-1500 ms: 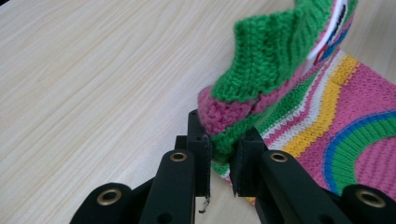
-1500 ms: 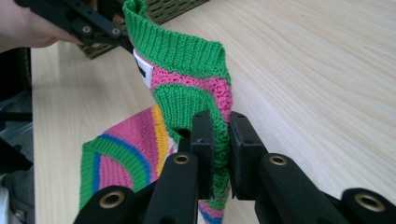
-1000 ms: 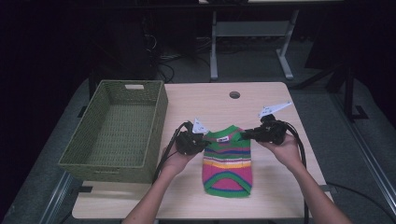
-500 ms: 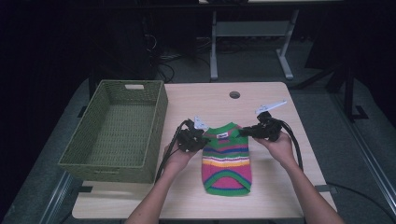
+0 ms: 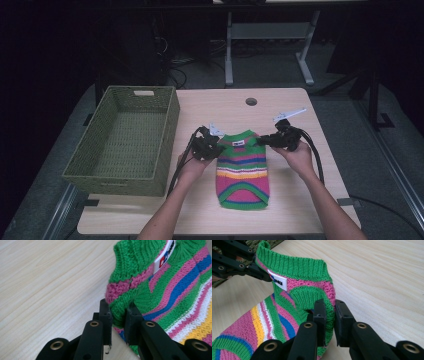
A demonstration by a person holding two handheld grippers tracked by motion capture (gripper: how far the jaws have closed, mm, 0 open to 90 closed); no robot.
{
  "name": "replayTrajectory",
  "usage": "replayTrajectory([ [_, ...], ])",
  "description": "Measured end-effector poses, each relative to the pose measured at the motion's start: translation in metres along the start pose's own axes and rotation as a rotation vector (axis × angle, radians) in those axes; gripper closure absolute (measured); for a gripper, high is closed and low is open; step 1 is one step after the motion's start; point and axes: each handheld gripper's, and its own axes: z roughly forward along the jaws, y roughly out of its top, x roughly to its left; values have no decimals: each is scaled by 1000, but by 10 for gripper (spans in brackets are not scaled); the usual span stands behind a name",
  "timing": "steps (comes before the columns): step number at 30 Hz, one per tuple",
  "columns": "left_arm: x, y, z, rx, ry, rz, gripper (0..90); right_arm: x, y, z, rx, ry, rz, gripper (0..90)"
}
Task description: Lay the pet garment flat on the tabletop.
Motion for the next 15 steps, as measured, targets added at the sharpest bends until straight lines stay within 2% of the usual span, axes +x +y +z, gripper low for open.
replayTrajectory([
  [3,1,0,1,-1,0,-7,785,-1,-1,1,1,0,3,799],
  [7,0,1,1,6,5,4,784,-1,-1,1,2,0,4,795],
  [9,0,1,2,7,17,2,756,-1,-1,1,1,-2,2,789],
  [10,0,1,2,11,29,-2,708,-1,-1,1,0,-3,2,784],
  [12,0,1,3,14,37,-10,640,-2,0,2,7,-19,-3,742],
  [15,1,0,4,20,52,-21,585,-4,1,4,8,-49,13,589],
])
